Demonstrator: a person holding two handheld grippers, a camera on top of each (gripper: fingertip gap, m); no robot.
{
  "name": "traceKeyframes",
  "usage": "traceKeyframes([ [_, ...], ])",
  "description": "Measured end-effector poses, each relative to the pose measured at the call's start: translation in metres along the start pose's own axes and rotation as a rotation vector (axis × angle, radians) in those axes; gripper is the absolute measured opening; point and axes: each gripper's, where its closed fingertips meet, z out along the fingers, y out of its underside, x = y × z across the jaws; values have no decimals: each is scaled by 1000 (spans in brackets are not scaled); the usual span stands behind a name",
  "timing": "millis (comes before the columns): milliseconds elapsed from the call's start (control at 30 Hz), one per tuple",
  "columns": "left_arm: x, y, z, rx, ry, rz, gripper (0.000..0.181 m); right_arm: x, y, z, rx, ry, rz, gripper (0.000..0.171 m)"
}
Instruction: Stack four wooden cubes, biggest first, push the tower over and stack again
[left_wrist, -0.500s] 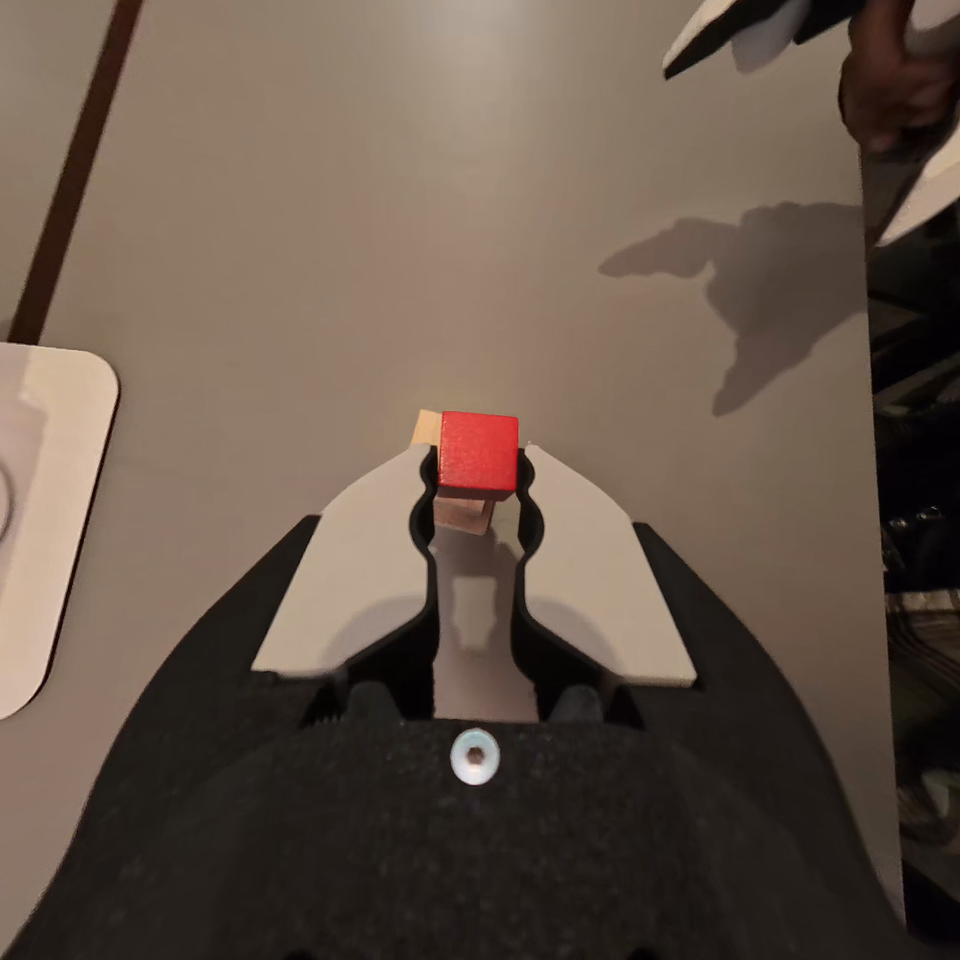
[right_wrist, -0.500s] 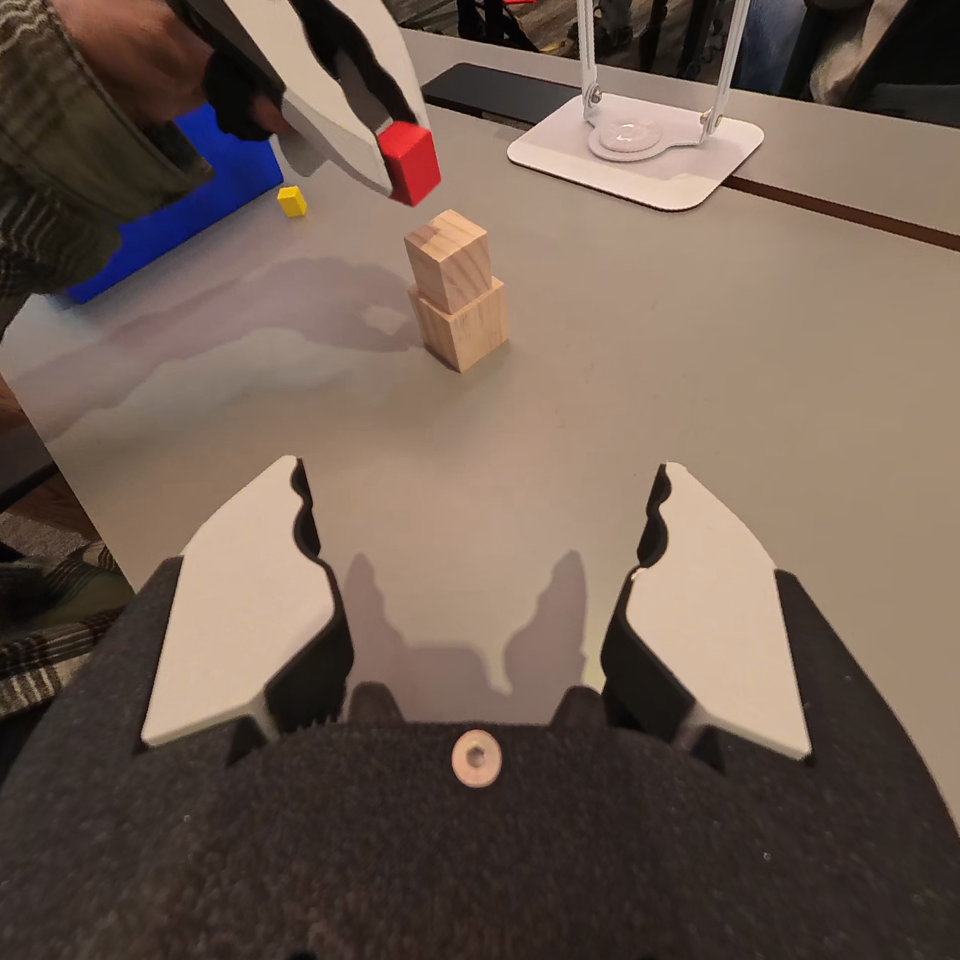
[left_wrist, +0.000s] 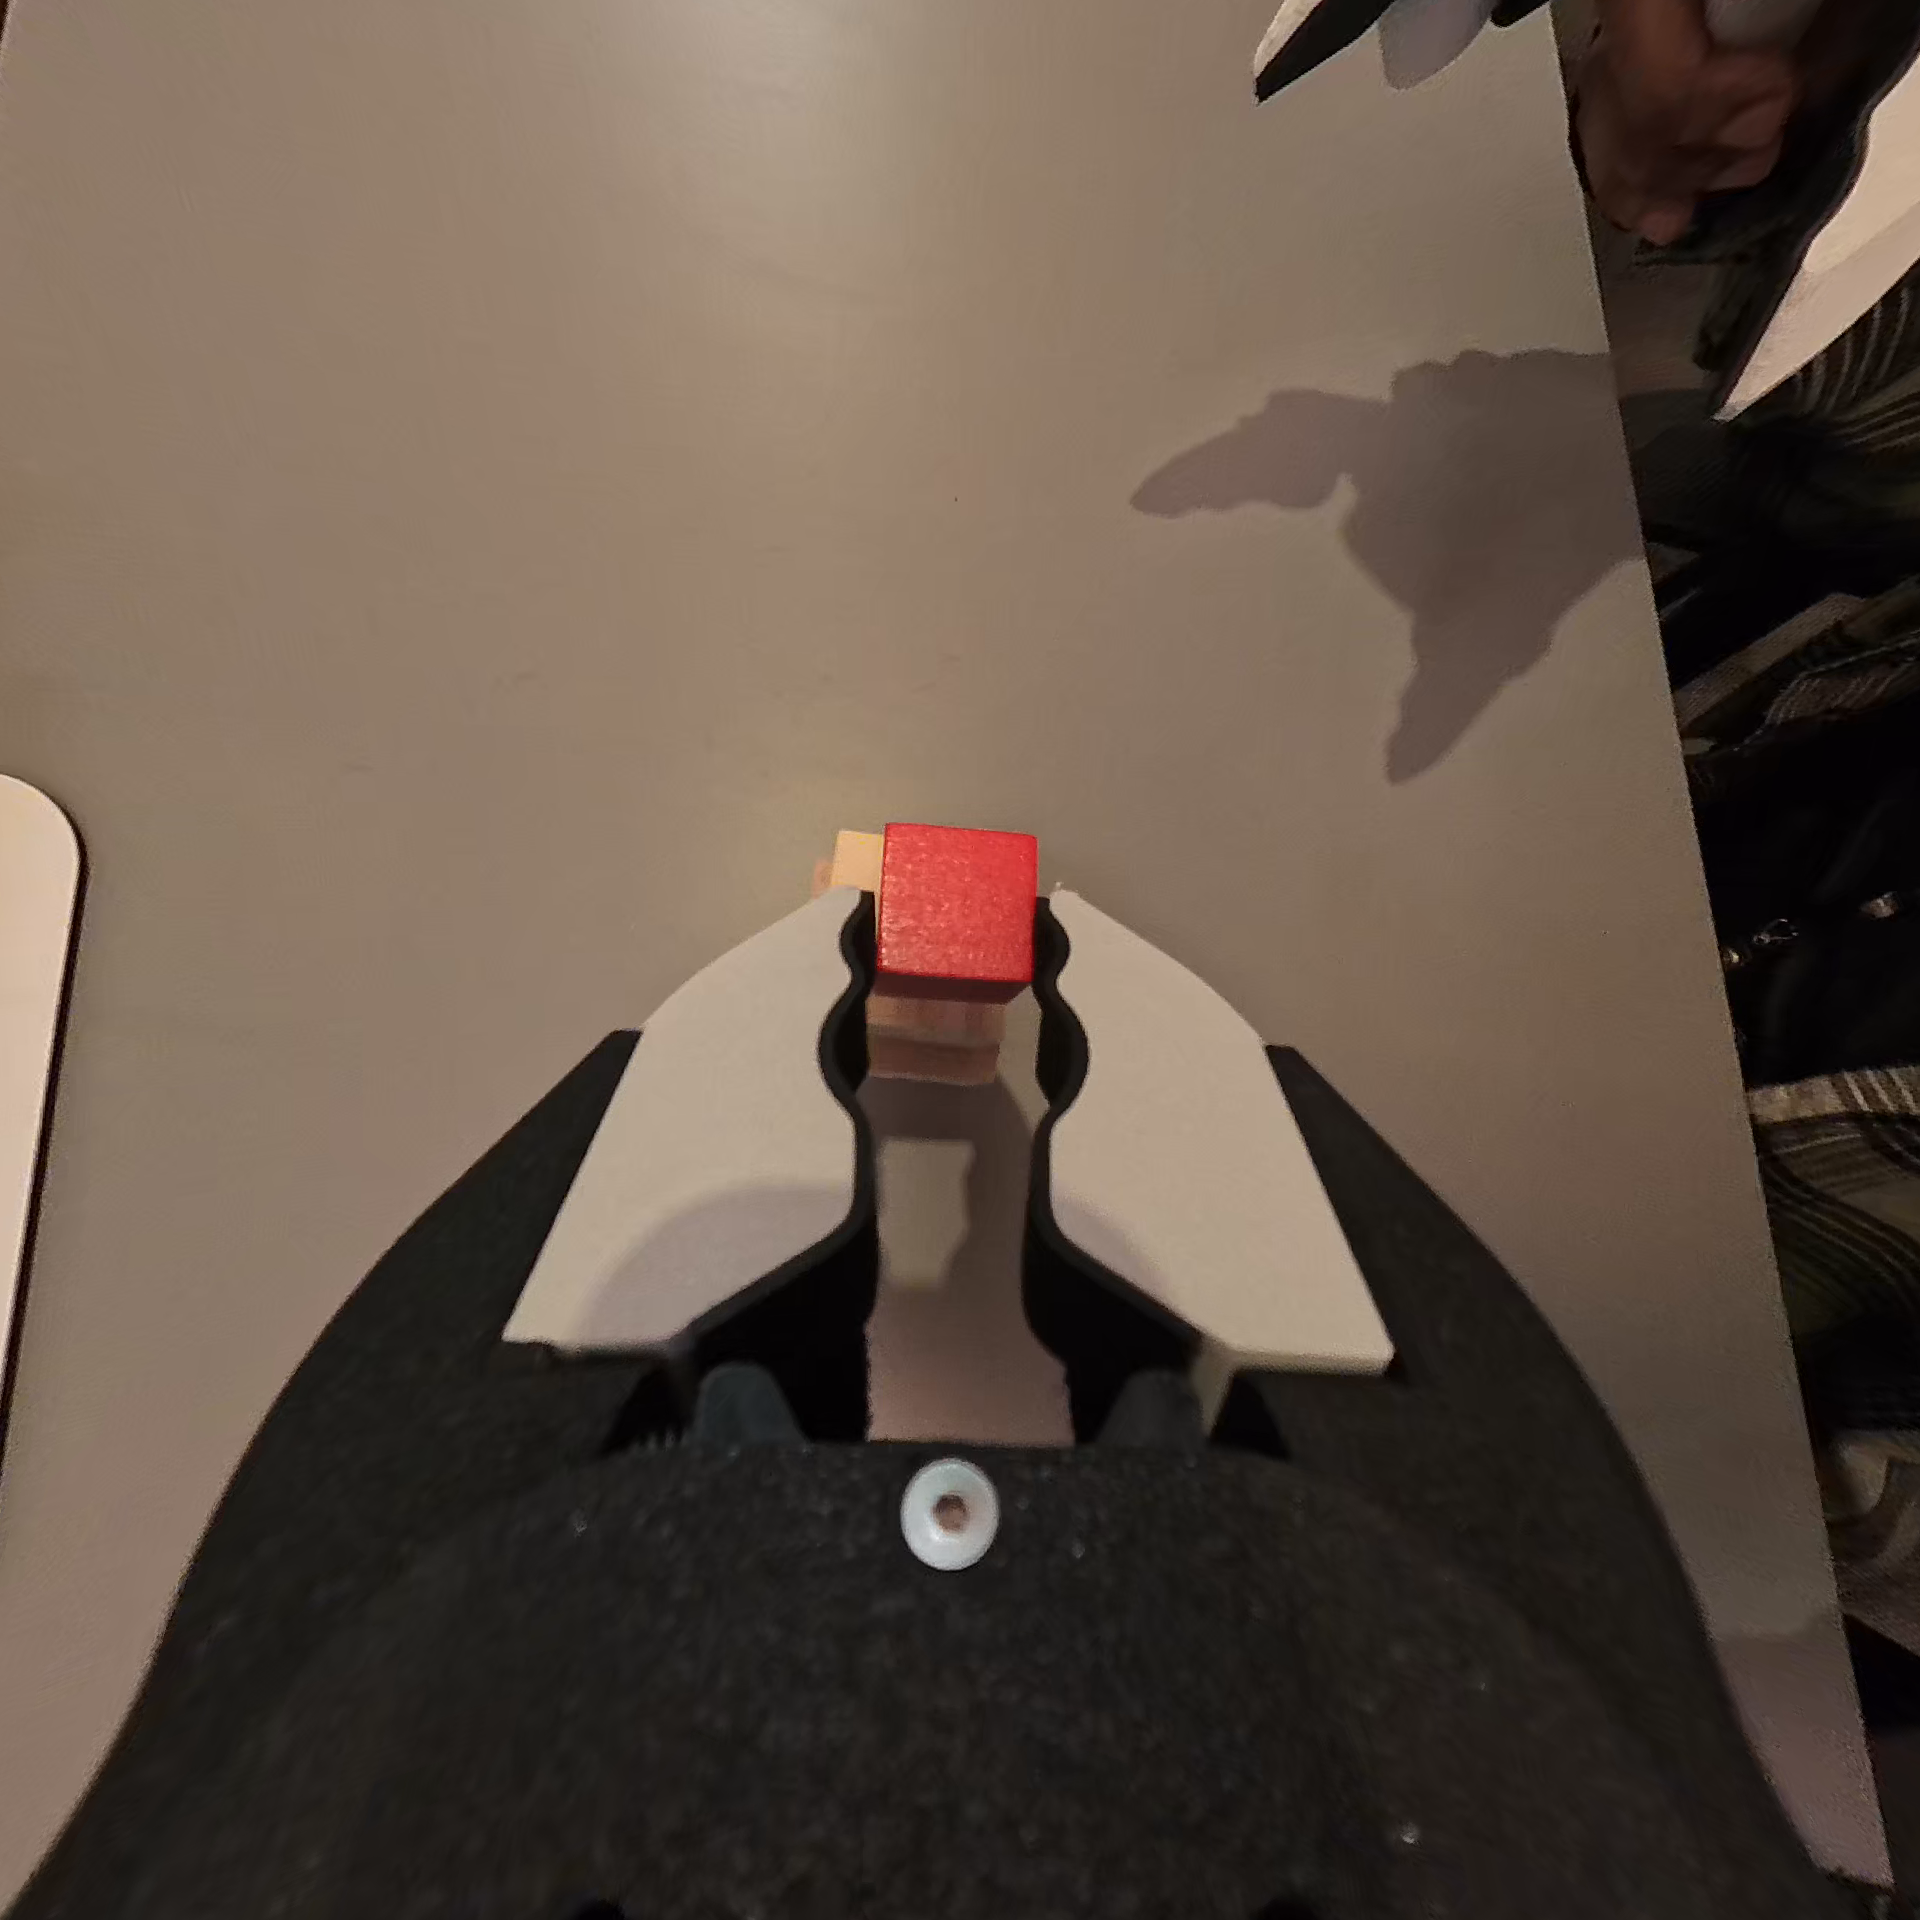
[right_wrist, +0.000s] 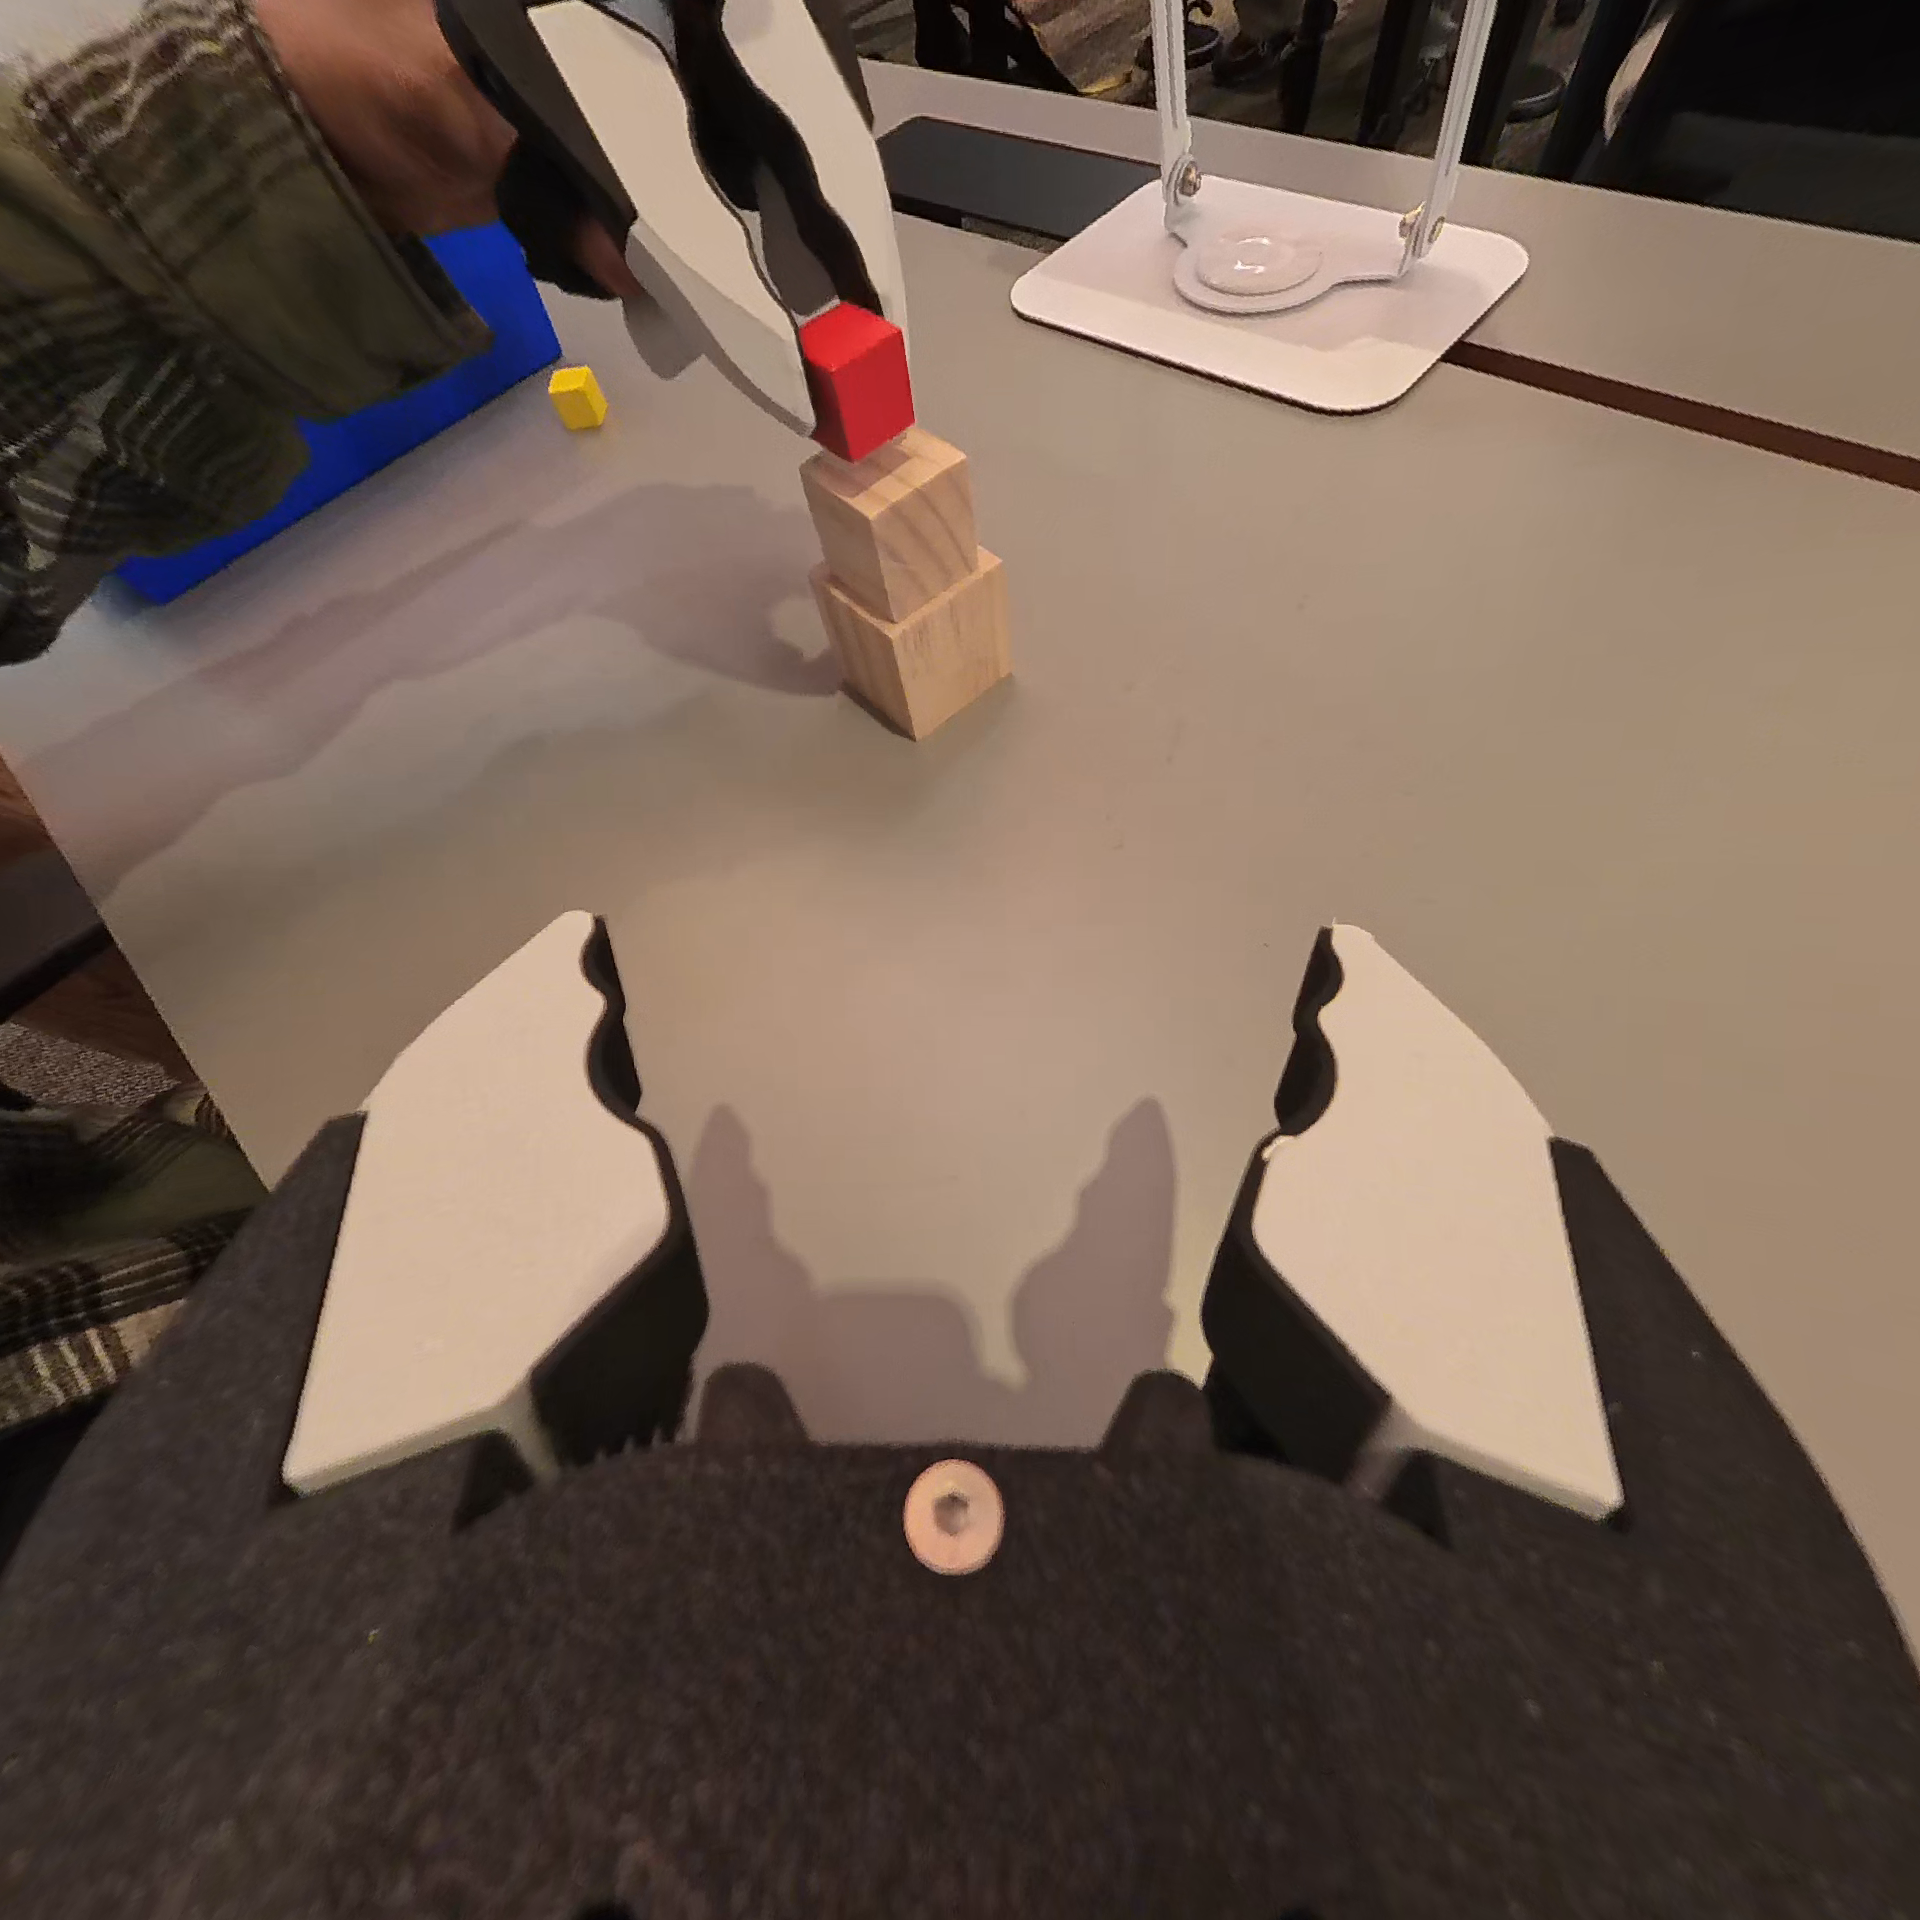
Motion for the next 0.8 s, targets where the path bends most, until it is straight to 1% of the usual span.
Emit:
traceKeyframes([
  [433, -2, 6, 8, -23, 22, -3, 28, 3, 1, 1, -3, 2, 7, 121],
  [800, -3, 5, 9, 6, 32, -6, 28, 3, 1, 0, 0, 2, 9, 120],
])
